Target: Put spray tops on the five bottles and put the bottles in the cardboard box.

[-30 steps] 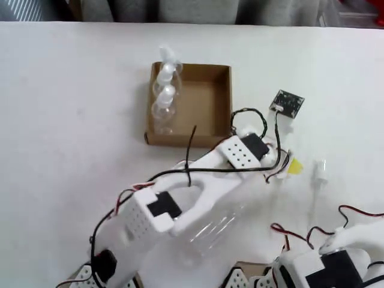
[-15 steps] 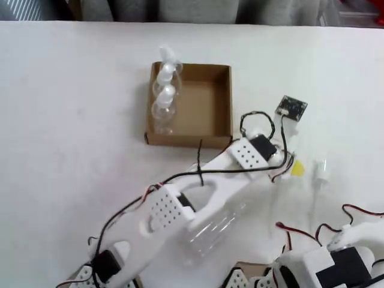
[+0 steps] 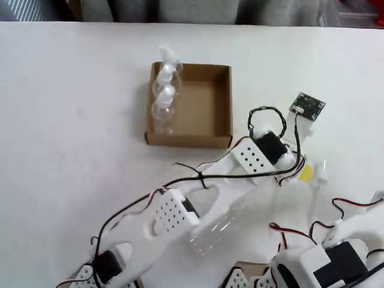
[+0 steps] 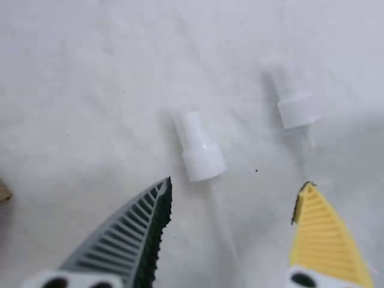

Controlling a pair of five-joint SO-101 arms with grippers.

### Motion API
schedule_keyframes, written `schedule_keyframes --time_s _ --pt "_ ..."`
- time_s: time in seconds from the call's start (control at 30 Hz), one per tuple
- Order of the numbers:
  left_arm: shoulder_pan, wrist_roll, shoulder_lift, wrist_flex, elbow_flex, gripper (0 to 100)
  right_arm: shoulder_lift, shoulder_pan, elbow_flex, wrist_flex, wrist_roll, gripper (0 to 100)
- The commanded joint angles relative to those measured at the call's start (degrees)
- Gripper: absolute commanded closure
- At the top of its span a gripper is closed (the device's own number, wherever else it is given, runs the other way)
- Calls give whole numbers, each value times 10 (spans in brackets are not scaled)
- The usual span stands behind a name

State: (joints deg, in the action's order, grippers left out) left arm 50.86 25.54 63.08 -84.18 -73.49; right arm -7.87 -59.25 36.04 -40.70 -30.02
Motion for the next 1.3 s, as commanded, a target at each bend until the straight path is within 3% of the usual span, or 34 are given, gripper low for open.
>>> schedule_keyframes --time_s 0.0,0.1,0.23,0.47,0.77,0.87,1.03,1.27 --pt "-23 -8 -18 -51 -35 679 -15 15 -29 -8 1 772" --pt "-44 -11 -14 -98 -84 679 -22 20 -43 -24 25 776" --pt "-62 -47 -12 -184 -206 679 -47 44 -98 -142 53 776" --pt "-94 -102 -11 -185 -202 766 -80 138 -113 -243 77 883" --pt "-114 -150 -40 -187 -181 751 -29 244 -113 -242 120 811" --pt "-126 -167 -106 -187 -91 747 1 265 -113 -210 120 811" --pt "-144 -191 -305 -178 173 746 62 269 -117 -158 120 811" --pt "-175 -193 -520 -96 446 746 128 286 -117 -111 120 812"
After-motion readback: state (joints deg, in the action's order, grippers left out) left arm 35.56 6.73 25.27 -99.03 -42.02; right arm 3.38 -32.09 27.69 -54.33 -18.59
